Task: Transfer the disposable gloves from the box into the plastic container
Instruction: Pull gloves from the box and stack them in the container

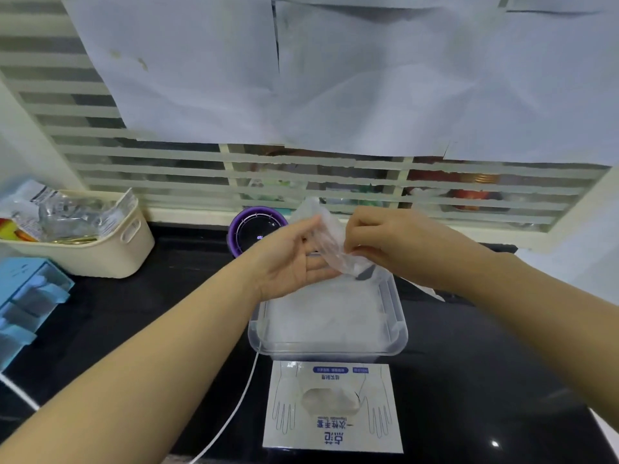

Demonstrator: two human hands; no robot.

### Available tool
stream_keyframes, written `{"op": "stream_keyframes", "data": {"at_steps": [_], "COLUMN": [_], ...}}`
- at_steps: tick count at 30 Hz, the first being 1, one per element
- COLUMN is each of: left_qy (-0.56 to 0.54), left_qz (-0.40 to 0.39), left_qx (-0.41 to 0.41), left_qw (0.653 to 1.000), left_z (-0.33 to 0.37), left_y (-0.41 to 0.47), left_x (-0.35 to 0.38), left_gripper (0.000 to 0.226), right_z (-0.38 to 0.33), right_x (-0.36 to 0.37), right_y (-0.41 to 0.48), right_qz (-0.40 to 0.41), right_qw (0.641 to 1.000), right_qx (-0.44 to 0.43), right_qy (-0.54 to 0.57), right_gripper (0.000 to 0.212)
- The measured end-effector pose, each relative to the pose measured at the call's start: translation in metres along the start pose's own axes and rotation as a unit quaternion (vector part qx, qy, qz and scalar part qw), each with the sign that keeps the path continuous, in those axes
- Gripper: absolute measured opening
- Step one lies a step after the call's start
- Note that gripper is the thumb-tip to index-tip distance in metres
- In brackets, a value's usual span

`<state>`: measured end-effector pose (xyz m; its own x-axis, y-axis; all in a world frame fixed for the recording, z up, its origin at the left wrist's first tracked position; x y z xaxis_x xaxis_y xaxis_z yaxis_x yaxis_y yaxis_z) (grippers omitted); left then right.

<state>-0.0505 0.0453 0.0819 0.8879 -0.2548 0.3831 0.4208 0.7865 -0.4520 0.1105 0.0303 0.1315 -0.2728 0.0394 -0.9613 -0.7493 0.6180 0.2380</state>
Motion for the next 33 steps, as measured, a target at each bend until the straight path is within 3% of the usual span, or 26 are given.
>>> {"op": "stream_keyframes", "data": {"at_steps": [3, 7, 10, 12, 15, 18, 21, 25, 26, 29, 30, 32, 33], "left_qy": [-0.009, -0.030, -0.071, -0.083, -0.079, -0.080, -0.101, -0.125, -0.140, -0.158, -0.152, -0.130, -0.114], "left_qz": [-0.035, -0.007, -0.011, -0.026, -0.061, -0.112, -0.131, -0.108, -0.100, -0.058, -0.046, -0.014, 0.004], "left_qx": [0.012, 0.007, 0.024, 0.046, 0.046, 0.019, 0.003, 0.005, 0.010, 0.017, 0.015, 0.004, -0.005], "left_qw": [0.999, 1.000, 0.997, 0.995, 0.994, 0.990, 0.986, 0.986, 0.985, 0.986, 0.987, 0.991, 0.993], "left_z": [0.010, 0.002, 0.002, 0.007, 0.011, 0.010, 0.008, -0.001, -0.005, -0.017, -0.022, -0.031, -0.036], "left_y": [0.003, 0.015, 0.017, 0.014, 0.009, 0.006, 0.001, -0.001, -0.002, -0.003, -0.002, 0.000, 0.000], "left_x": [0.011, 0.017, 0.017, 0.015, 0.013, 0.017, 0.014, 0.000, -0.002, -0.007, -0.009, -0.016, -0.018], "left_gripper": [0.060, 0.039, 0.039, 0.039, 0.040, 0.051, 0.054, 0.052, 0.049, 0.038, 0.037, 0.035, 0.032], "right_z": [0.005, 0.010, 0.018, 0.028, 0.037, 0.039, 0.035, 0.043, 0.045, 0.056, 0.063, 0.074, 0.079], "right_x": [-0.001, 0.000, -0.006, -0.014, -0.010, 0.009, 0.018, 0.022, 0.023, 0.023, 0.023, 0.024, 0.024], "right_y": [-0.001, -0.002, -0.006, -0.010, -0.013, -0.013, -0.019, -0.028, -0.028, -0.025, -0.023, -0.018, -0.016], "right_qz": [0.003, -0.006, 0.037, 0.095, 0.069, 0.007, -0.047, -0.074, -0.059, 0.023, 0.034, 0.020, 0.005], "right_qw": [1.000, 1.000, 0.984, 0.942, 0.840, 0.797, 0.773, 0.795, 0.780, 0.661, 0.649, 0.664, 0.691], "right_qx": [0.001, 0.002, 0.112, 0.228, 0.342, 0.296, 0.282, 0.310, 0.313, 0.353, 0.368, 0.388, 0.394], "right_qy": [0.000, 0.005, 0.132, 0.225, 0.415, 0.527, 0.567, 0.516, 0.538, 0.662, 0.665, 0.639, 0.606], "right_gripper": [0.009, 0.011, 0.033, 0.059, 0.085, 0.061, 0.035, 0.017, 0.016, 0.014, 0.016, 0.023, 0.024]}}
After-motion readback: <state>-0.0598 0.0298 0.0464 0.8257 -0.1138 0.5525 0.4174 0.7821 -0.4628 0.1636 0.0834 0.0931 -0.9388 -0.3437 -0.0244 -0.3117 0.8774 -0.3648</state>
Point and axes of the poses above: each hand's wrist, its own y-axis towards the middle knuckle, its own x-axis out of the palm, z = x × y, the point moved 3 cm from there along y, towards the middle knuckle, and after that the axes turned 6 degrees about y, right-handed, at the moved point
